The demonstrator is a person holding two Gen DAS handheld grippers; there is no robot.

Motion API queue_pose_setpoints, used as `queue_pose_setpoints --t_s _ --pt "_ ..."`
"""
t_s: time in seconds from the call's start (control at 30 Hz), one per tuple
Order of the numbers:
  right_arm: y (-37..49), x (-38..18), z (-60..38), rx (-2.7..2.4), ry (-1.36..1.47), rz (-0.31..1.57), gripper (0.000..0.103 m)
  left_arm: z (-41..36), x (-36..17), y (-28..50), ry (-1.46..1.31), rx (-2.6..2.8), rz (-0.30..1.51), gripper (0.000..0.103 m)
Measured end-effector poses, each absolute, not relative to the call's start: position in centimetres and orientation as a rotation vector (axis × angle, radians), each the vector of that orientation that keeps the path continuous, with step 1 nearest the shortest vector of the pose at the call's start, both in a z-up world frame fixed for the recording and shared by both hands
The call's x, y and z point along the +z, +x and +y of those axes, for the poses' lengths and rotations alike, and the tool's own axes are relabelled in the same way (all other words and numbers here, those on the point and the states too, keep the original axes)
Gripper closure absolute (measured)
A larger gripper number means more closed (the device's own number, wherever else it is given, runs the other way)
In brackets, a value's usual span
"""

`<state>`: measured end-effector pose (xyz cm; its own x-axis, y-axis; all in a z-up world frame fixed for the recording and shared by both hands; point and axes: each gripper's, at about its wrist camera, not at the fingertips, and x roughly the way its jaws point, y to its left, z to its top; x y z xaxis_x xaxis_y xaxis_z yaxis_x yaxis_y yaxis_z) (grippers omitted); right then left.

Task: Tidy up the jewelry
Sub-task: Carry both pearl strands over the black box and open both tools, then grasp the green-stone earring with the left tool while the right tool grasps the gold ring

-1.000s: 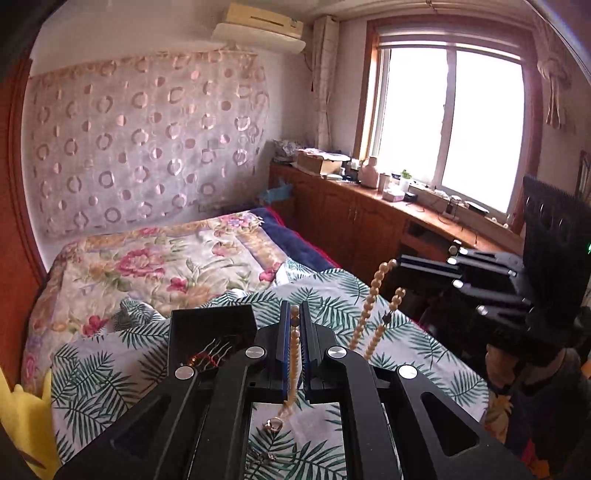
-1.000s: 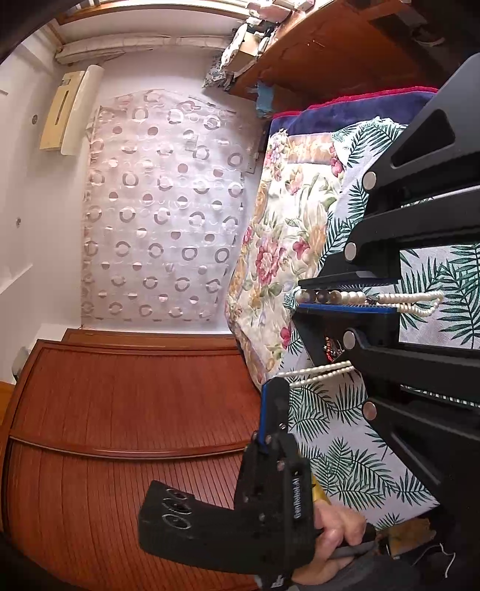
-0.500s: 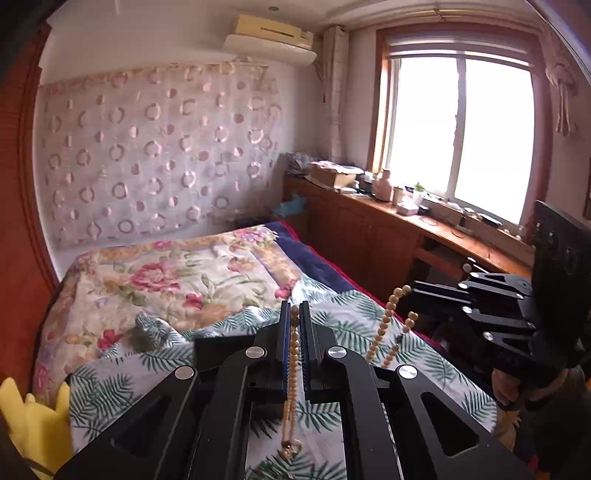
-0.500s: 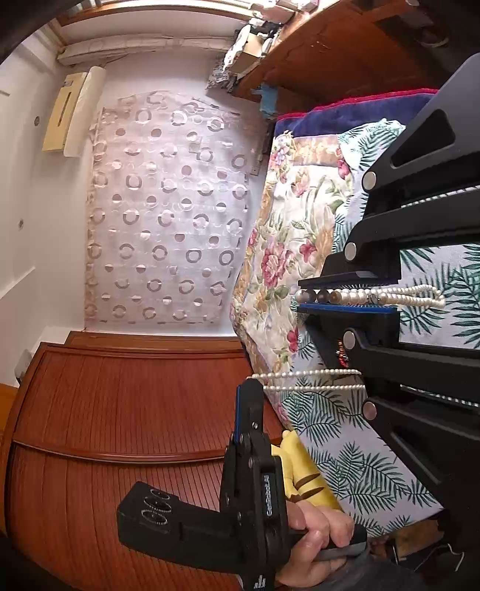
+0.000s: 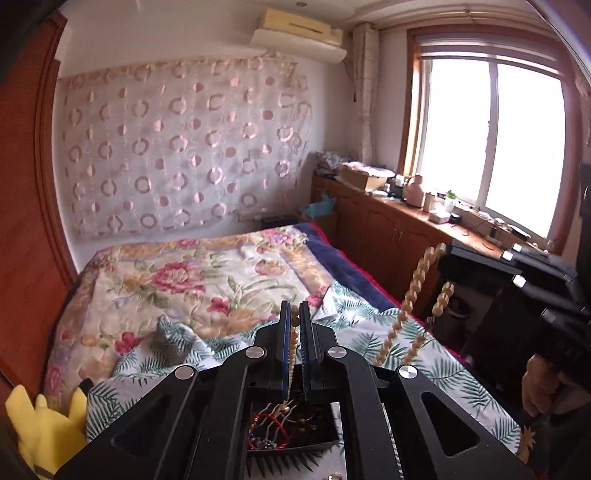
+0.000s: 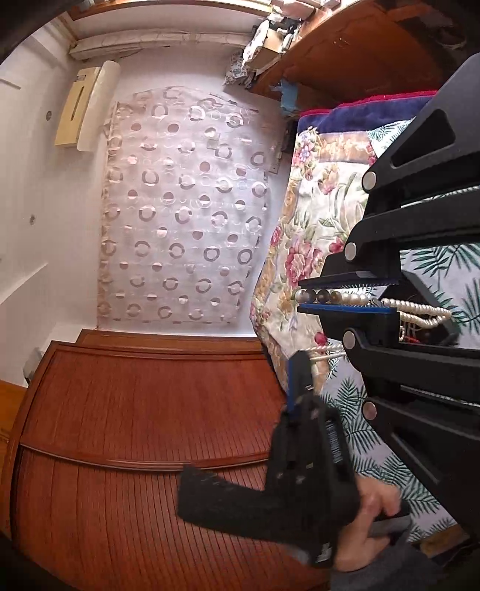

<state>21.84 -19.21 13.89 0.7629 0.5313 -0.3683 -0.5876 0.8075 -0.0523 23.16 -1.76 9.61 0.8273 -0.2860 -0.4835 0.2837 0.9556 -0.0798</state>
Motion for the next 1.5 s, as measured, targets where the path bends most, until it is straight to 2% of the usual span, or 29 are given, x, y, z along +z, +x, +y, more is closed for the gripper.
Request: queue_pose_setpoints --t_s 0.2,0.43,0.8,0.87,0.93,1.0,1.07,1.13,1.2,1.3,1.5 --pt "24.9 11.3 -17.0 0.623 -0.172 0.433 0.094 -0.7 5.3 24.7 -0.018 -0.294 0.594 0.099" --pt "27.2 5.6 -15.3 0.609 -0.177 0.56 0.094 0.3 0.3 25.0 -0.037 -0.287 0.669 0.099" --pt "27.6 -0.1 -13.7 0.624 -0.179 0.677 0.094 1.0 -2.6 24.1 -0.018 -0.249 0.692 0.099" --pt "27.4 -0.3 -13.7 0.627 -0.171 0.679 0.094 0.9 -2.6 23.8 -0.002 -0.241 0.688 0.094" --pt "27.2 -0.4 -13.8 0.625 -0.164 0.677 0.091 0.9 -2.6 23.3 0.001 -0.238 0.679 0.073" --pt "26.6 -0.4 -14.1 0.629 -0.152 0.668 0.083 1.1 -2.6 22.9 0.003 -0.233 0.67 0.063" --pt "26.0 -0.2 -14.7 0.634 -0.146 0.662 0.08 1.3 -2.7 22.2 0.009 -0.223 0.667 0.059" --pt "25.0 -0.3 -15.3 0.639 -0.151 0.656 0.08 1.4 -2.9 21.4 0.017 -0.221 0.66 0.049" --pt "23.9 -0.6 -15.8 0.649 -0.161 0.663 0.08 1.4 -3.2 20.4 0.028 -0.216 0.655 0.044" --pt "21.9 -1.6 -16.1 0.682 -0.179 0.68 0.08 1.4 -4.1 18.5 0.049 -0.224 0.652 0.03" --pt "19.2 -5.0 -15.3 0.733 -0.239 0.758 0.08 1.1 -5.9 15.8 0.055 -0.249 0.68 0.028"
